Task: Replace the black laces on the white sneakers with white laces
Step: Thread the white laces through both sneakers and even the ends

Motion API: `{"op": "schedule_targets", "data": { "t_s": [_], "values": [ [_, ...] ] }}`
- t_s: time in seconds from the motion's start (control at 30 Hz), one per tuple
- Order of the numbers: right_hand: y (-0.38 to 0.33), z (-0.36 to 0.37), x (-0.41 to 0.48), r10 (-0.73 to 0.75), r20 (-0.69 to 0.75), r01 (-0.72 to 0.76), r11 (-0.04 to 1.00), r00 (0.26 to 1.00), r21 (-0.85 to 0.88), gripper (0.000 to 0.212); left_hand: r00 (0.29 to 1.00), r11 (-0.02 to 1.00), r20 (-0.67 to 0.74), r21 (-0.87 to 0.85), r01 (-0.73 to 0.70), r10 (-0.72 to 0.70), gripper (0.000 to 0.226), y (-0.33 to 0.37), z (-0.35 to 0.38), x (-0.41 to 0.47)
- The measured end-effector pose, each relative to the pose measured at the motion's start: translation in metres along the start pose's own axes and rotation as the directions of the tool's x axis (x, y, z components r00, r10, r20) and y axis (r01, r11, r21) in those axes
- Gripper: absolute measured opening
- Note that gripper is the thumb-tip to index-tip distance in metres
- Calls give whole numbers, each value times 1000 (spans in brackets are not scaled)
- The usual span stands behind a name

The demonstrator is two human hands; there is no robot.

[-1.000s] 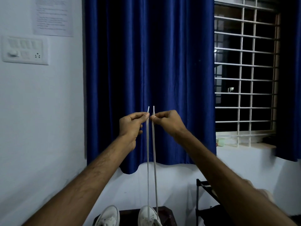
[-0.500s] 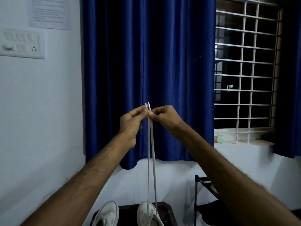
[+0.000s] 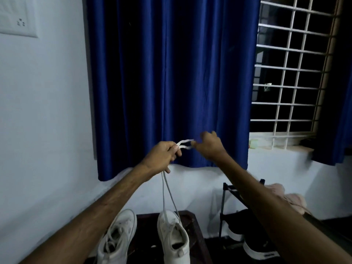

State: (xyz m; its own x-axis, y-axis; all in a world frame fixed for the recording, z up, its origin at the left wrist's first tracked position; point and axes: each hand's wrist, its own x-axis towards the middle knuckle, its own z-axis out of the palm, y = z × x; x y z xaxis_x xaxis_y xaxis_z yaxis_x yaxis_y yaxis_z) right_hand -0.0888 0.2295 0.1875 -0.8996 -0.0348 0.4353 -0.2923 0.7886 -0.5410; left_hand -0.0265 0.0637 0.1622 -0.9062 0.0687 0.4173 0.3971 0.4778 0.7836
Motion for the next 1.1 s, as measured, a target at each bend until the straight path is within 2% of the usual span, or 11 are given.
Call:
{"op": "schedule_targets", "data": {
  "t_s": [0.13,0.33,0.47,0.57,0.63,0.67,0.73,0.77,0.83,0.97,1.1],
  "values": [
    [3,19,-40,-288,158,223,915,944,337,43,996,979,76,198,-54,40,33,-3,2,-5],
    [18,23,-61,-355,487,-107,711,798,695,39,990,964,134,256,-67,33,34,-6,1,-6],
    [12,12,-68,-658,438,-597,-21,612,802,26,984,991,176,-126,54,-31,43,-12,9,-7],
    [-7,11,-61,-464,270,-458,-360,843,813,31,966,921,248,-355,163,-75,41,-23,29,-12],
    [-4,19,-51,-249,103,-134,-109,963,985,38,947,936,307,-296,188,-93,37,-37,43,-20],
    [2,24,-48,-240,-36,87,210,970,974,37,940,958,324,-222,182,-104,35,-45,48,-24],
    [22,43,-46,-466,-109,468,789,878,399,28,945,986,308,-83,146,-114,32,-62,51,-29],
    [34,55,-47,-533,39,529,845,846,77,24,954,991,279,-49,127,-108,31,-69,50,-30],
    [56,76,-59,-462,220,497,856,859,-144,20,978,997,198,-27,75,-69,30,-82,48,-33],
    [65,105,-93,-188,374,-17,876,908,482,51,999,996,26,81,38,-40,33,-111,53,-39],
    [48,103,-99,-383,735,-679,296,560,672,42,999,958,-7,-284,45,-49,24,-118,65,-51]
  ]
}}
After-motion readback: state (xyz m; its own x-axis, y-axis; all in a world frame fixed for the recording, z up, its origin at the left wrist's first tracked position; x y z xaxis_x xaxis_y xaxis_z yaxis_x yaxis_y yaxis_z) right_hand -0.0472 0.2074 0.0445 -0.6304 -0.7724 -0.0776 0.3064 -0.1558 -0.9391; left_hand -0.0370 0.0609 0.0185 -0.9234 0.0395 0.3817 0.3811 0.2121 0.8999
